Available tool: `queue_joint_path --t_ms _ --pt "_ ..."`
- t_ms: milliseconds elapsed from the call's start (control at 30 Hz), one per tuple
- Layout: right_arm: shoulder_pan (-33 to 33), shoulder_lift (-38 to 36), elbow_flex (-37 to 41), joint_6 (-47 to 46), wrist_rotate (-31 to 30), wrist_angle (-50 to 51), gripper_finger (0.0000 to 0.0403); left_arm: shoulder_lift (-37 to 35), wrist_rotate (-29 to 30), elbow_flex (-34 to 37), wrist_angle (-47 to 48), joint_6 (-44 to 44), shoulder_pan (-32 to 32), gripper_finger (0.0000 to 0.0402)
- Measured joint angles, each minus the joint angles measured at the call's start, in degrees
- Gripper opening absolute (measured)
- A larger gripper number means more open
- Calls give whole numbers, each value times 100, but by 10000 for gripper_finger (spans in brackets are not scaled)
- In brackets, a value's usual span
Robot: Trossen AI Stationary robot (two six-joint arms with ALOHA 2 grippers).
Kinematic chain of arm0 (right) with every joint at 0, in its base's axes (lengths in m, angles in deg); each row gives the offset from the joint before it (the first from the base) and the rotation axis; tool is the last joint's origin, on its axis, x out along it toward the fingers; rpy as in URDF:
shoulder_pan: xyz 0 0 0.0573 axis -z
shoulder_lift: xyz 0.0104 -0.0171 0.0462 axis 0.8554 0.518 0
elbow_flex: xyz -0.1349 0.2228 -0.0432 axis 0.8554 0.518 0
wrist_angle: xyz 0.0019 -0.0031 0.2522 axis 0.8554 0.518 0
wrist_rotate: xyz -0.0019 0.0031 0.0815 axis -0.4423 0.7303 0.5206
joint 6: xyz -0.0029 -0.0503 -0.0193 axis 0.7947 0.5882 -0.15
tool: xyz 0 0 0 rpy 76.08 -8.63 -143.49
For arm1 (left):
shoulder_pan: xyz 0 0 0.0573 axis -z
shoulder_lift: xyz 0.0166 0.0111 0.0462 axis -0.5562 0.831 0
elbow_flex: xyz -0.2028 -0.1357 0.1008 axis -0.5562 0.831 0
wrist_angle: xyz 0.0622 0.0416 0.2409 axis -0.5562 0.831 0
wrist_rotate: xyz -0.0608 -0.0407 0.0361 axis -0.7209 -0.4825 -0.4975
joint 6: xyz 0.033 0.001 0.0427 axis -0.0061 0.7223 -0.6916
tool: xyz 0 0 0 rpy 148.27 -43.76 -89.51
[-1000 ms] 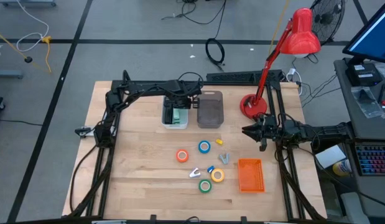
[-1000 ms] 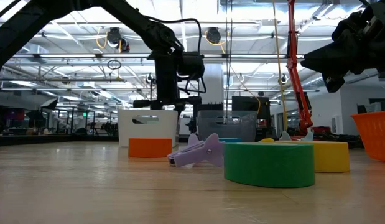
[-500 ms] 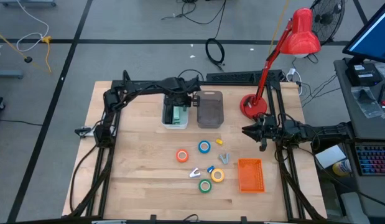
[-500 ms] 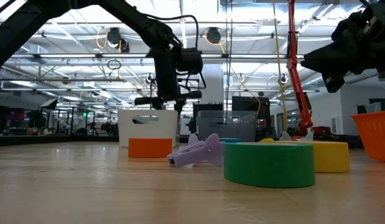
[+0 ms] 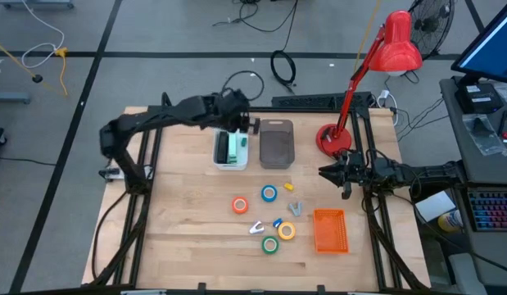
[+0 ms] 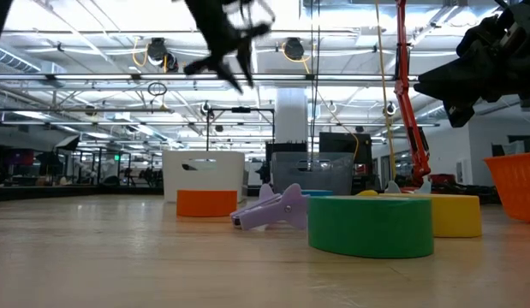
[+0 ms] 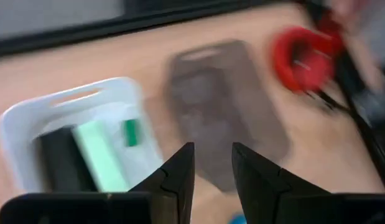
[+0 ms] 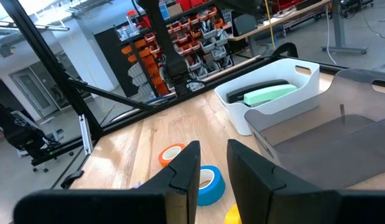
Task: Pick and place Stapler, Stapler remover, tape
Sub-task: Put the yellow stapler into the white bin
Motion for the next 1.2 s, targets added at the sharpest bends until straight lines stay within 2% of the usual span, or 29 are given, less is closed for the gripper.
queue_joint_path --t_ms 233,533,700,933,1200 --pt "0 0 0 0 -1 -1 73 -150 9 -4 -656 -1646 1170 108" --pt "-1 3 0 33 0 13 73 509 35 -4 -1647 -3613 1995 108" --pt "0 18 -2 42 0 11 73 1022 -45 -4 -2263 -4664 2219 108" --pt "-1 17 -2 42 0 13 73 1639 -47 0 -2441 -6016 2321 108" --pt "-1 17 -2 7 2 22 73 1791 -347 0 -2559 -6039 2147 108"
